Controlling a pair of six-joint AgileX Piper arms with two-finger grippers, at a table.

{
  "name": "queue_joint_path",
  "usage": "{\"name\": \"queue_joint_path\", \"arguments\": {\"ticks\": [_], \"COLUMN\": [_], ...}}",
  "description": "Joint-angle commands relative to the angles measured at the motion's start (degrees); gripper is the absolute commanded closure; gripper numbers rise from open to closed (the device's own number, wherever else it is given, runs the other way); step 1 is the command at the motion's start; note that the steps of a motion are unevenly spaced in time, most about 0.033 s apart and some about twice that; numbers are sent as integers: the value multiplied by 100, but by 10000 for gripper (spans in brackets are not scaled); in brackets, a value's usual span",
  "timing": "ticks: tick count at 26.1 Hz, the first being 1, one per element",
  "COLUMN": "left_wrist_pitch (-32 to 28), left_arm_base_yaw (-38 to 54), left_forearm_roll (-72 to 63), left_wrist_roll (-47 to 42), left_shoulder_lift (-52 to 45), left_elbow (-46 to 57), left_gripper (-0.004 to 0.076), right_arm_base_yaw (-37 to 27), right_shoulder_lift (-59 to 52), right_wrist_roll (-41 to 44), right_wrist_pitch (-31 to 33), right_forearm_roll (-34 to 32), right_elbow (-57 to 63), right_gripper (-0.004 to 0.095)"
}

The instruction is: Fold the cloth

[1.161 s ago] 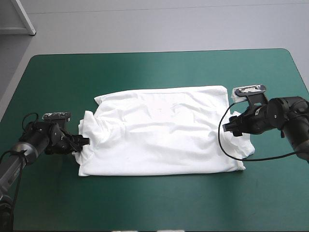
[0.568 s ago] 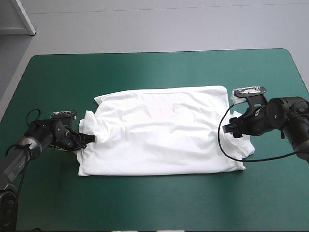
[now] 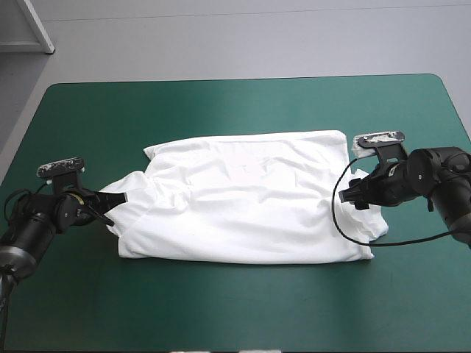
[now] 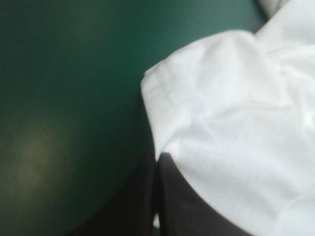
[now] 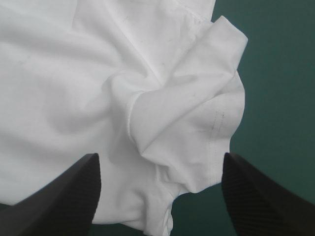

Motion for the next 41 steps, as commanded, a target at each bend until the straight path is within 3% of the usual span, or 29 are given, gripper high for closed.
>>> {"name": "queue_joint_path", "arguments": {"ticks": [1, 2, 3, 5, 13, 20, 23, 29, 31, 36, 41], "left_wrist_pitch": [-681, -681, -653, -628, -881, -1289, -1289, -724, -421, 204, 858], "left_arm_base_yaw": [-33, -78, -226, -662, -2334, -2809, -2812, -2812, -2812, -2812, -2812], "left_forearm_roll": [-1393, -2028, -3109, -4178, -4259, -4259, -4223, -4138, -3912, -2646, -1289], "left_wrist_roll": [1081, 1666, 2873, 4023, 4220, 4220, 4220, 4220, 4078, 2917, 1923], "left_shoulder_lift": [-263, -263, -241, -137, 1220, 1915, 1890, 1605, 1476, 1228, 973], "left_elbow": [-129, -129, -129, -129, -129, -129, -142, -430, -638, -1273, -1988], "left_gripper": [730, 730, 731, 732, 732, 727, 643, 225, 141, 142, 143], "right_arm_base_yaw": [-14, -14, -14, -14, -14, -14, -14, -14, -14, -88, -549], "right_shoulder_lift": [-183, -183, -183, -183, -183, -183, -183, -183, -183, -133, 237], "right_wrist_roll": [-50, -50, -50, -74, -89, -89, -89, 76, 284, 600, 426], "right_wrist_pitch": [-209, -234, -295, -339, -269, -266, -266, -144, -144, -432, -753], "right_forearm_roll": [81, 107, 144, 167, 167, 167, 97, -253, -597, -984, -512], "right_elbow": [-183, -183, -183, -183, -183, -183, -183, -183, -172, 112, 205], "right_gripper": [262, 262, 262, 262, 262, 262, 262, 262, 262, 262, 262]}}
